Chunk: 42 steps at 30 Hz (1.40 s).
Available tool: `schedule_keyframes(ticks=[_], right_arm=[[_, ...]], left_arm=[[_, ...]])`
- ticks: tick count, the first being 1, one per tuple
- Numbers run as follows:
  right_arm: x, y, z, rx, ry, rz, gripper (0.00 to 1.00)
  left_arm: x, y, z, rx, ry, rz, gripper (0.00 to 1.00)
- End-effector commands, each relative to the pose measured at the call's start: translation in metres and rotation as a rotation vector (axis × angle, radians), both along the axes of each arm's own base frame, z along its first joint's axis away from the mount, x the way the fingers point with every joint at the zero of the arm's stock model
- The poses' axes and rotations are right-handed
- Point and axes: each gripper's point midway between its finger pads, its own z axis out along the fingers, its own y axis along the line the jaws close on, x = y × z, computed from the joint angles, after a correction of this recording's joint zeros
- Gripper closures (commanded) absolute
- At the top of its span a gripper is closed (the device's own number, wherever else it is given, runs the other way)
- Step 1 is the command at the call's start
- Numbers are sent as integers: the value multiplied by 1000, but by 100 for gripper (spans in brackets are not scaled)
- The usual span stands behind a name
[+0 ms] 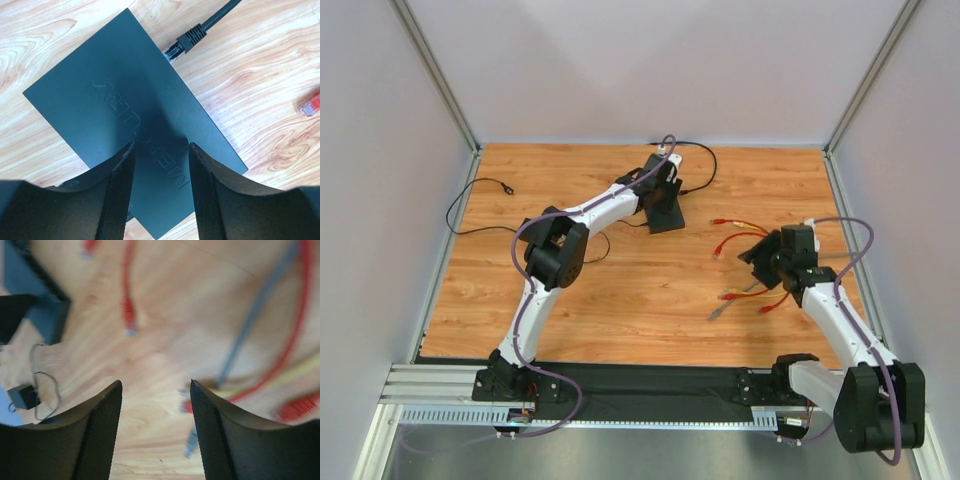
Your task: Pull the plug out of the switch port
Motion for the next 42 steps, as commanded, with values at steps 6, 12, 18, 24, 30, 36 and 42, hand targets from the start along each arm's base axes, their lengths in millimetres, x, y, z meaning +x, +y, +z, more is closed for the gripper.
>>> schedule_keyframes(ticks=[6, 12, 18, 24, 30, 36, 42], right_arm=[[165, 49, 125, -15, -506, 81, 41], [242, 73, 154, 97, -635, 35, 42], [263, 86, 95, 128, -570, 74, 43], [273, 112, 38, 234, -461, 129, 44], [272, 122, 16, 259, -426, 134, 45], [279, 127, -1, 271, -390, 145, 45], [287, 138, -12, 292, -379, 152, 51]], left_arm=[[-14, 23, 8, 39, -19, 23, 45], [-7, 28, 33, 15, -133, 43, 45], [3, 34, 38, 36, -186, 71, 45], [20, 27, 44, 41, -229, 79, 43], [27, 25, 30, 5, -150, 81, 42], [31, 25, 22, -36, -104, 88, 41], [31, 23, 15, -54, -81, 83, 41]])
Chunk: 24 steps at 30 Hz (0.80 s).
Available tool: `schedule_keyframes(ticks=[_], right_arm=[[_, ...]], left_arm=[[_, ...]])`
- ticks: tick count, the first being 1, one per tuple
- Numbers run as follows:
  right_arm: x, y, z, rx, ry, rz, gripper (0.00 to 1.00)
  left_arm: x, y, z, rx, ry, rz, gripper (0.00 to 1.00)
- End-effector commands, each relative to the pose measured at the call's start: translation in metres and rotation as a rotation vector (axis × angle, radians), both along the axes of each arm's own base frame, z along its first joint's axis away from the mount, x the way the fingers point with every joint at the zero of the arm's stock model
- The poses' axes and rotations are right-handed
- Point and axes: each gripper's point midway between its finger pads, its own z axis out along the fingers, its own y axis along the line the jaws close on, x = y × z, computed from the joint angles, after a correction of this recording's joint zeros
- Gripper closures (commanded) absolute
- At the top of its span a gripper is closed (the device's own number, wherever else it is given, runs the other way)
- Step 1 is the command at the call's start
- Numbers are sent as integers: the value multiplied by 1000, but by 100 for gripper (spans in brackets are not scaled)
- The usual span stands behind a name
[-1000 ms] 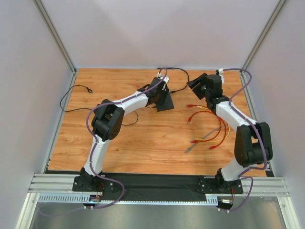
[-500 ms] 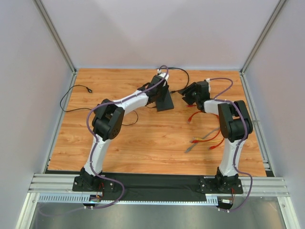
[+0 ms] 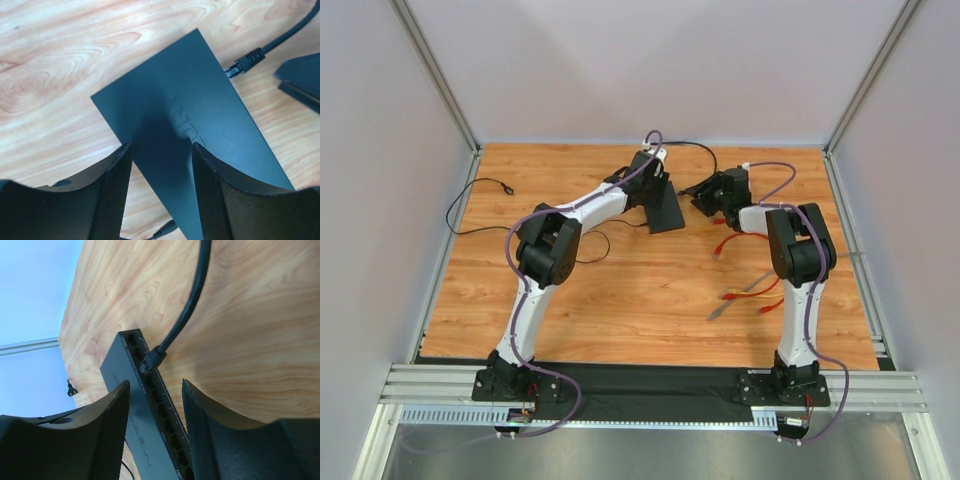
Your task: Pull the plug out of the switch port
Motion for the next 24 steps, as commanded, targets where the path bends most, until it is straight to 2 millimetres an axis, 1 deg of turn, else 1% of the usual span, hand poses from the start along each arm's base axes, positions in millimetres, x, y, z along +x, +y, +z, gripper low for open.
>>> schedule_keyframes(ticks=[1, 3, 5, 15, 17, 19, 24], right_arm=[[10, 12, 9, 33, -37, 11, 53], [9, 11, 6, 30, -31, 3, 54], [8, 15, 5, 28, -28, 7, 55], [14, 25, -10, 55, 8, 4, 57], [16, 23, -11, 50, 13, -17, 58], [16, 24, -12, 51, 17, -24, 59], [16, 26, -22, 59, 47, -49, 62]], left_arm=[[3, -14, 12, -55, -4, -14, 41], [1, -15, 7, -60, 14, -18, 41], [2, -15, 6, -71, 22, -16, 41], [2, -13, 5, -69, 23, -5, 41], [2, -14, 3, -66, 27, -9, 41], [3, -13, 5, -67, 24, -9, 41], [2, -14, 5, -67, 26, -11, 41]])
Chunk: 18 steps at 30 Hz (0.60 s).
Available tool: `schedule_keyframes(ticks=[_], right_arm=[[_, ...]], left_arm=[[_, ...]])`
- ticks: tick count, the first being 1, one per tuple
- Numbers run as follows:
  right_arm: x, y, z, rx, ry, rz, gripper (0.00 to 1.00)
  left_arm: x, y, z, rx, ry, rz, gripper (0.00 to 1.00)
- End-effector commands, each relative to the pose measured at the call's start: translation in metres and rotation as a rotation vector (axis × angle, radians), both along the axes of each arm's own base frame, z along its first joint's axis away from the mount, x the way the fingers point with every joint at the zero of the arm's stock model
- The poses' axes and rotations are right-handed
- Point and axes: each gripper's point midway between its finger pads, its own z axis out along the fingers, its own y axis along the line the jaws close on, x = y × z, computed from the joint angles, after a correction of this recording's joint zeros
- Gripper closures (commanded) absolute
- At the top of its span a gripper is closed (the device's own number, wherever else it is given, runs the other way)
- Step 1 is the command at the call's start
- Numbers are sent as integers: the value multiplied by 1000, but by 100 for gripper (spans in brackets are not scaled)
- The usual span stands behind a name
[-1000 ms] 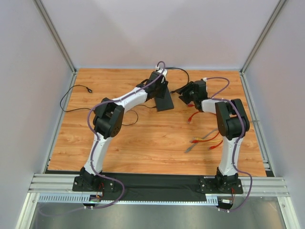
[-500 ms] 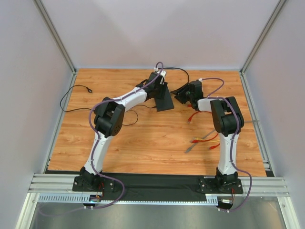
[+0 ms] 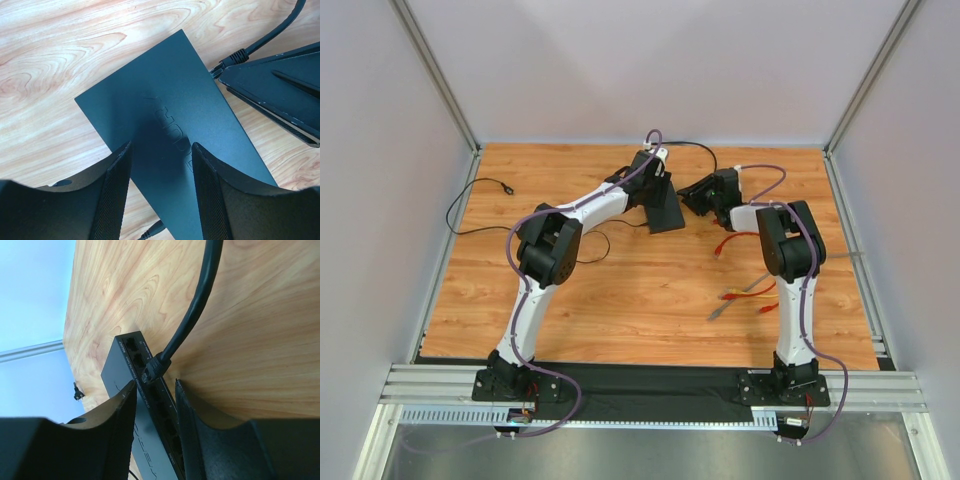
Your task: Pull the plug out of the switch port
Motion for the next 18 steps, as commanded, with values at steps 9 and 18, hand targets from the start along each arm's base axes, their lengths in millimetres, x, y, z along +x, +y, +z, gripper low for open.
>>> schedule_keyframes(ticks=[9, 18], right_arm=[[4, -1, -22, 18, 71, -79, 65], [3, 3, -38, 44, 136, -102, 74]], left_arm=[[4, -5, 4, -18, 0, -5, 41], [4, -5, 5, -19, -1, -5, 42]])
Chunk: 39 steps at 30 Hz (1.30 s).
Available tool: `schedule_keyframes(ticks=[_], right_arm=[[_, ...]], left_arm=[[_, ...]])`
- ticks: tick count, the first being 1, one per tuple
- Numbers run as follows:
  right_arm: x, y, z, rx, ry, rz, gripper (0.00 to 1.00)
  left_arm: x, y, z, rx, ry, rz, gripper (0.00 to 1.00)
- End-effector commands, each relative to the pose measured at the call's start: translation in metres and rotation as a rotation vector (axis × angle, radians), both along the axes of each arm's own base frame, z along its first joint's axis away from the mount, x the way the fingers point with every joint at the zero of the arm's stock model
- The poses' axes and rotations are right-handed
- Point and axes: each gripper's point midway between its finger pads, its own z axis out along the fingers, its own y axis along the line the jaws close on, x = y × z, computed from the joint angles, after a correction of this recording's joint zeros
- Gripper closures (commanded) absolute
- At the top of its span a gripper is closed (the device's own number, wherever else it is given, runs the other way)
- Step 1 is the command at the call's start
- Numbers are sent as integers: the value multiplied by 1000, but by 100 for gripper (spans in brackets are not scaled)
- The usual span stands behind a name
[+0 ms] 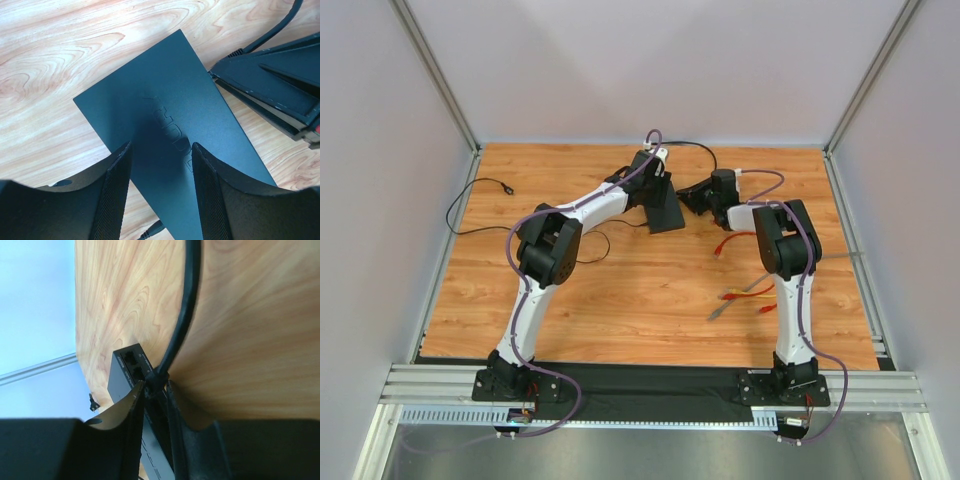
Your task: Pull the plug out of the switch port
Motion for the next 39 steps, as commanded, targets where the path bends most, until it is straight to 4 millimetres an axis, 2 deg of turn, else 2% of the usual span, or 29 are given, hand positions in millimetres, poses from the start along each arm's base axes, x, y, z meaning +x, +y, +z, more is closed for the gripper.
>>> schedule_keyframes(ticks=[1, 5, 15, 22, 26, 27, 28, 33, 39], right_arm=[[-5, 0, -32, -26, 94, -24, 75], [-6, 0, -38, -34, 111, -30, 78], [-6, -5, -35, -53, 107, -52, 100], [0, -22, -23, -83, 63, -118, 100], [0, -27, -30, -51, 88, -160, 100], [-2, -28, -34, -50, 94, -166, 100], [-2, -29, -33, -49, 92, -174, 100], [2, -29, -22, -61, 60, -166, 100], [3, -27, -20, -64, 50, -159, 100]], left_arm=[[4, -4, 4, -14, -4, 0, 42], [4, -4, 4, -14, -4, 0, 42], [4, -3, 4, -10, -2, 2, 42], [7, -3, 3, -1, 4, 10, 42], [9, -3, 0, 11, 18, 15, 42], [8, -2, -5, 22, 33, 16, 42], [11, -2, -1, 22, 24, 26, 42], [11, 8, -10, 97, 52, 55, 43], [11, 11, -4, 143, 36, 70, 43]])
